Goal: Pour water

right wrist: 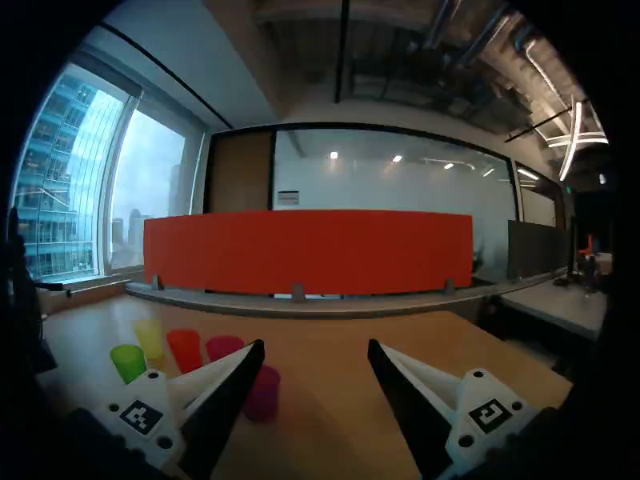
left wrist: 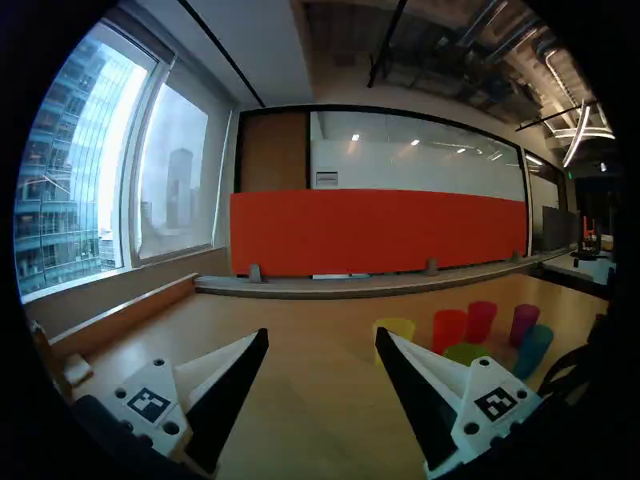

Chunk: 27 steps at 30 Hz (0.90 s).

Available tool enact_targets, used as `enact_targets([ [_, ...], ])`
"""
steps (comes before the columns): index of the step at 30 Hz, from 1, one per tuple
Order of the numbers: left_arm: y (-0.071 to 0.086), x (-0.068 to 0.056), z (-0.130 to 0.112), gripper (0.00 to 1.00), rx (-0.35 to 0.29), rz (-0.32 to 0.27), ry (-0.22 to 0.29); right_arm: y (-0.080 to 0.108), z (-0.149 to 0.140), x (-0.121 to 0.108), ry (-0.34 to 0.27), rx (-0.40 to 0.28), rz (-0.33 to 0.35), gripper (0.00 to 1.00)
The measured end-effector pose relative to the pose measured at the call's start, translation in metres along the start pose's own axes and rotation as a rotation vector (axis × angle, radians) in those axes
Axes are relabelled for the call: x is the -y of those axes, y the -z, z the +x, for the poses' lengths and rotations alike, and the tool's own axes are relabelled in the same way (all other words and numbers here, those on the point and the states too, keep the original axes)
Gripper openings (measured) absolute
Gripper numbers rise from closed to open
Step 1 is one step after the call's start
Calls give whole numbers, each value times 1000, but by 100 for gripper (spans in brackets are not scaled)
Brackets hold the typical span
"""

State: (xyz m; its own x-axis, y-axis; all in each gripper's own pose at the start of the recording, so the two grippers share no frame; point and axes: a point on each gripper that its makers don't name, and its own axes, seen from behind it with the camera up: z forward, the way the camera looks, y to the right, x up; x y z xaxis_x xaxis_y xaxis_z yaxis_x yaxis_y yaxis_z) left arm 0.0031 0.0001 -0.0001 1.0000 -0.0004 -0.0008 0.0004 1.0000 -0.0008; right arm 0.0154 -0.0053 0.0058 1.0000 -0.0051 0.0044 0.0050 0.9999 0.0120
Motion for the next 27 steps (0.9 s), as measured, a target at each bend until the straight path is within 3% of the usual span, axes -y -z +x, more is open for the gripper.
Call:
enact_targets([
  [11,3,-12,76,100,-14,-70,31,-12,54,10,-33,43,38,100],
  [21,2,-18,121,100,-5,-117,-16,-16,112,14,-12,21,64,100],
  [27,0,-21,147,100,-14,-144,-14,-17,138,16,-8,16,79,100],
])
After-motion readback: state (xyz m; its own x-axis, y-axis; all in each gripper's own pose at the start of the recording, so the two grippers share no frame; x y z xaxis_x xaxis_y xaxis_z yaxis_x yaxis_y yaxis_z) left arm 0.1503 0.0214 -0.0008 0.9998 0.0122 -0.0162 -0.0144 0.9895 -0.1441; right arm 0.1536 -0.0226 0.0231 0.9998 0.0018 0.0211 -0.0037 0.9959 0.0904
